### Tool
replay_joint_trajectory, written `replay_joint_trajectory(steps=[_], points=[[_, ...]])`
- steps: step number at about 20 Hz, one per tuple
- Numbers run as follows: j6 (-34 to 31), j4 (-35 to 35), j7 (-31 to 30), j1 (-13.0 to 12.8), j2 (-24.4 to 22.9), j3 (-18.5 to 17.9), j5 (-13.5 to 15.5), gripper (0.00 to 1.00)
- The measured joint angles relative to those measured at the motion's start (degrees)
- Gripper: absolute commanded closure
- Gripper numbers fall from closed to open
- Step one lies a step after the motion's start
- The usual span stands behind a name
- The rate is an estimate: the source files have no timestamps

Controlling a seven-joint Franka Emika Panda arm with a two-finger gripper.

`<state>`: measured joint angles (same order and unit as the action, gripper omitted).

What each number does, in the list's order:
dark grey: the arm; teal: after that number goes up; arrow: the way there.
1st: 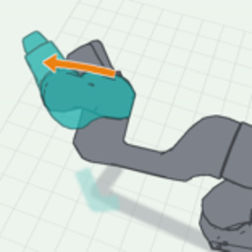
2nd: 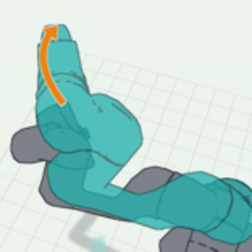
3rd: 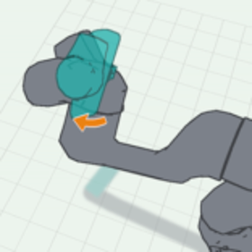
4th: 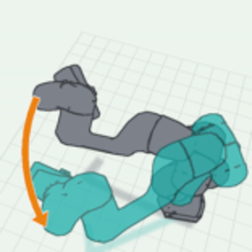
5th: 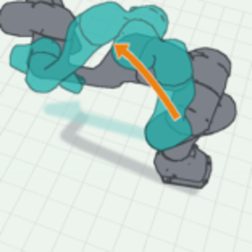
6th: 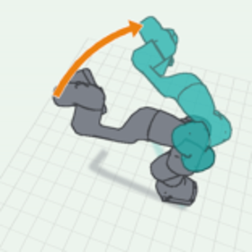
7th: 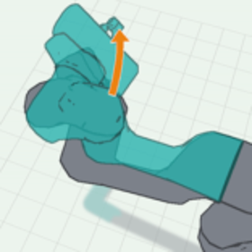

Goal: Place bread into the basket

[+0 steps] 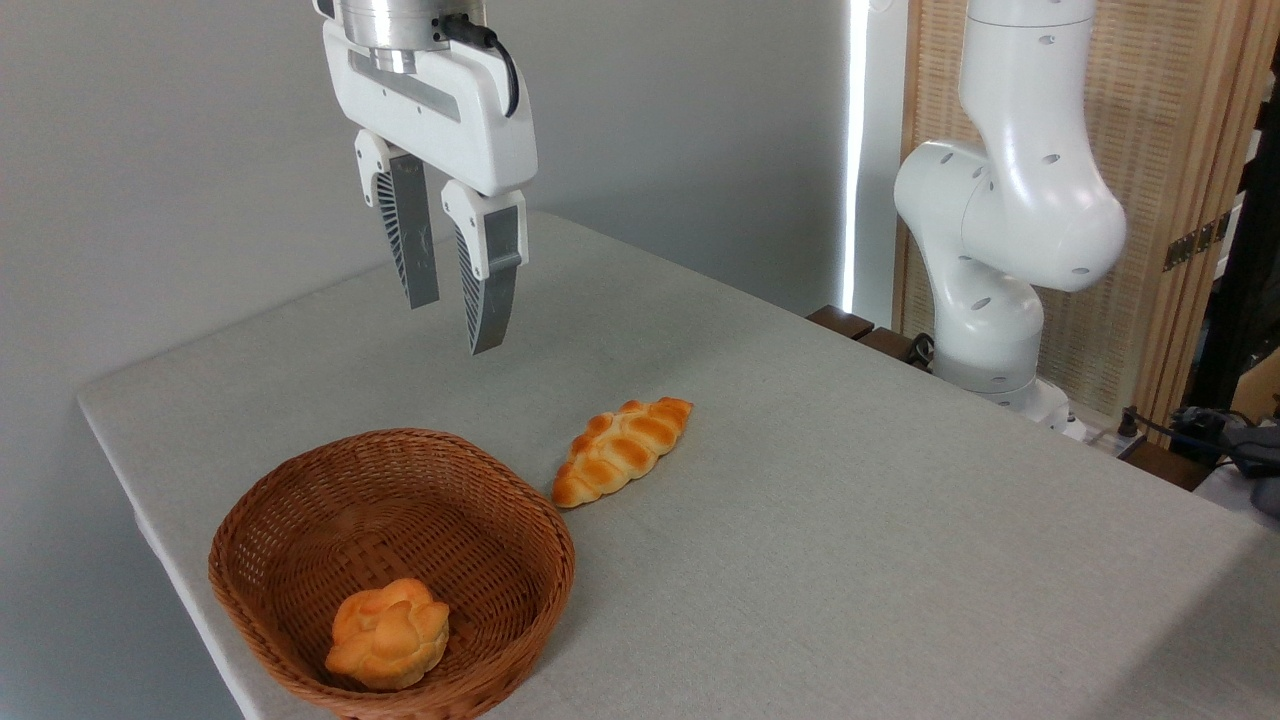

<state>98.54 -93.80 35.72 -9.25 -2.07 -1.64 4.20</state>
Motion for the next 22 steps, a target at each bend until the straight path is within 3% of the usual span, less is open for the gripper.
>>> replay_joint_trajectory(steps=[22], points=[[-2.35, -0.01, 0.0, 0.0, 0.01, 0.0, -0.02, 0.0]])
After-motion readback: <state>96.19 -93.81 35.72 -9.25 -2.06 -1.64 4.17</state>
